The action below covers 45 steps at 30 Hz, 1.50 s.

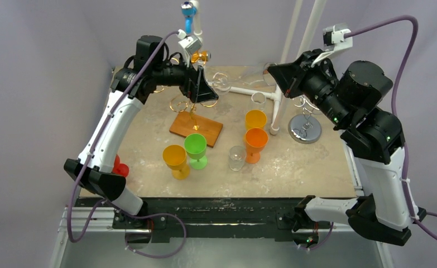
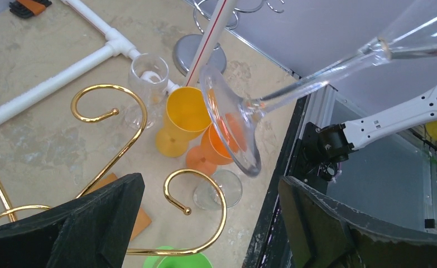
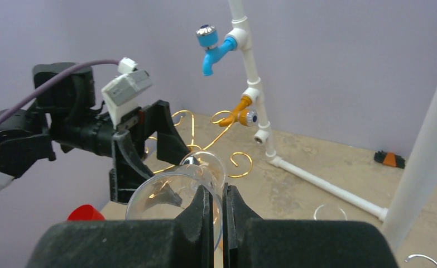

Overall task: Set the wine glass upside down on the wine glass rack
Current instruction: Turn the wine glass upside down at the wine rack.

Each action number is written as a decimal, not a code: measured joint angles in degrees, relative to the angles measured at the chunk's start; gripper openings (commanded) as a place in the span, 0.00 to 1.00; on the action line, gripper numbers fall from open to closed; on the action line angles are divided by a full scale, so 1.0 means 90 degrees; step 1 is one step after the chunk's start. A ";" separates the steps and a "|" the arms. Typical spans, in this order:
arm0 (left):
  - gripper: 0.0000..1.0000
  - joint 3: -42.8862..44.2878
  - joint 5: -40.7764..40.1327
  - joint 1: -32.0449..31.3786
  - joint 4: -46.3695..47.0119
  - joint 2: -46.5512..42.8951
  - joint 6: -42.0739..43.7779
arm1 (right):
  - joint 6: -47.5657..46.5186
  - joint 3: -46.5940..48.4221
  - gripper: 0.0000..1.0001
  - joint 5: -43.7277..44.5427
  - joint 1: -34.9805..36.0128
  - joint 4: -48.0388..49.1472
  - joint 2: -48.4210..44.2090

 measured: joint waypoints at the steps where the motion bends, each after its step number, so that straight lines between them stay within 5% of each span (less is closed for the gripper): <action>1: 1.00 0.0000 0.0000 -0.0010 0.0000 0.0066 0.0000 | 0.0034 -0.0070 0.00 -0.0058 0.0000 0.0102 0.0002; 5: 0.96 0.0000 -0.0002 -0.0022 0.0034 0.0243 -0.0012 | 0.0168 -0.0175 0.00 -0.0245 0.0000 0.0379 0.0036; 13: 0.67 -0.0005 -0.0066 -0.0022 0.0396 0.0238 -0.0070 | 0.0330 -0.0393 0.00 -0.0483 0.0000 0.0833 0.0058; 22: 0.01 -0.0114 -0.0260 0.0027 0.0695 -0.0049 -0.0236 | 0.0430 -0.0950 0.00 -0.0726 -0.0022 0.1185 -0.0017; 25: 0.00 -0.0153 -0.0294 0.0092 0.0775 -0.0083 -0.0294 | 0.0413 -0.1209 0.07 -0.0862 -0.0015 0.1202 -0.0165; 31: 0.00 -0.0153 -0.0787 0.0078 0.0792 -0.0114 0.0097 | 0.0568 -0.1462 0.64 -0.1078 -0.0027 0.1256 -0.0204; 34: 0.00 -0.0070 -0.1144 0.0075 0.0770 -0.0194 0.0486 | 0.0571 -0.1552 0.80 -0.1212 -0.0027 0.1064 -0.0192; 39: 0.00 -0.0044 -0.1717 0.0073 0.0860 -0.0614 0.1324 | 0.0508 -0.1800 0.99 -0.1353 -0.0027 0.0716 -0.0328; 45: 0.00 -0.0061 -0.1982 0.0000 0.0967 -0.1018 0.2472 | 0.0294 -0.1649 0.99 -0.1542 -0.0027 0.0175 -0.0529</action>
